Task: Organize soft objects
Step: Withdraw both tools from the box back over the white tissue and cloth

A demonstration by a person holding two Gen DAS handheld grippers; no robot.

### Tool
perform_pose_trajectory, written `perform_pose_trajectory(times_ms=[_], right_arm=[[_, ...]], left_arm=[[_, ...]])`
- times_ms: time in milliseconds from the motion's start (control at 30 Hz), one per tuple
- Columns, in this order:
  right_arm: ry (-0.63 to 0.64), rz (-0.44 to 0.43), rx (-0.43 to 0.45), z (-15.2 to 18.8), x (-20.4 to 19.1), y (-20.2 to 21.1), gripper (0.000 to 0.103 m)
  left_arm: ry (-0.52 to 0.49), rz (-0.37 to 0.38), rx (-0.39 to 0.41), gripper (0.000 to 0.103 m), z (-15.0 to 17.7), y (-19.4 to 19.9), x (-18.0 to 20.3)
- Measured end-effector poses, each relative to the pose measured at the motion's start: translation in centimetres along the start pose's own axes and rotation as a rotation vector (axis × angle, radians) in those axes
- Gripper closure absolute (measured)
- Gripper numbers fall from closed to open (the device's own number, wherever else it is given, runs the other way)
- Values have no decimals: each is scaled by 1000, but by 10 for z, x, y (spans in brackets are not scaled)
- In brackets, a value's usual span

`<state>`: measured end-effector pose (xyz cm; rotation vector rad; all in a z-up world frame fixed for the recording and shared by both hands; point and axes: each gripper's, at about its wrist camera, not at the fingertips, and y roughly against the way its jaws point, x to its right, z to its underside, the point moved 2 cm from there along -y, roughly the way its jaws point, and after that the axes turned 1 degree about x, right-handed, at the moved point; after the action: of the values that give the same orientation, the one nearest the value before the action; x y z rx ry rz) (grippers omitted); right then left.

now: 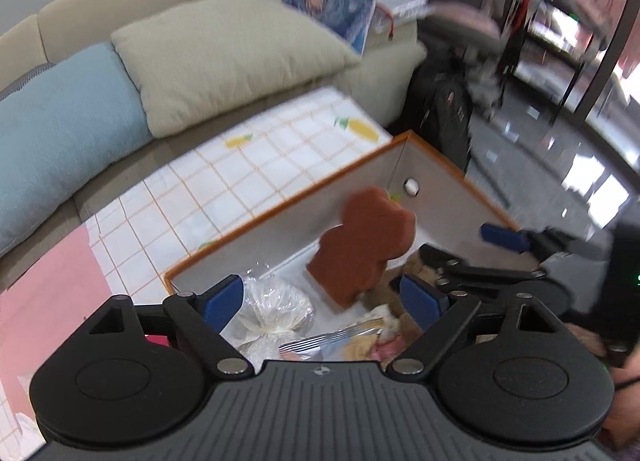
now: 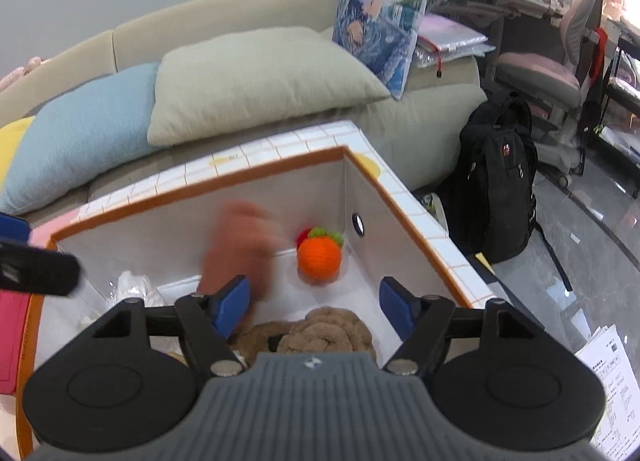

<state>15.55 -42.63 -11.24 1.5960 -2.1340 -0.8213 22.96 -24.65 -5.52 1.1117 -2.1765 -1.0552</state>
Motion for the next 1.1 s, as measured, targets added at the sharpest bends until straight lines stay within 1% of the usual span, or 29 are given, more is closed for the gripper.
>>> perform_pose_trajectory(times_ms=[167, 233, 333, 433, 600, 733, 967, 1100], right_arm=[[13, 1, 40, 1, -5, 11, 31], [25, -8, 52, 3, -10, 18, 31], [65, -13, 72, 9, -23, 32, 31], [103, -39, 98, 20, -38, 49, 31], [149, -100, 115, 42, -69, 78, 31], [214, -152, 123, 60, -98, 100, 31], [313, -272, 73, 84, -151, 121, 31], [380, -316, 41, 98, -179, 127, 31]], left_arm=[[50, 5, 92, 0, 15, 39, -13], [74, -16, 125, 0, 27, 53, -20], [100, -57, 151, 0, 49, 69, -31], [117, -97, 161, 0, 73, 84, -44], [143, -179, 160, 1, 116, 105, -64], [185, -219, 159, 1, 147, 118, -79], [337, -257, 135, 4, 199, 128, -107], [381, -308, 121, 6, 224, 132, -122]])
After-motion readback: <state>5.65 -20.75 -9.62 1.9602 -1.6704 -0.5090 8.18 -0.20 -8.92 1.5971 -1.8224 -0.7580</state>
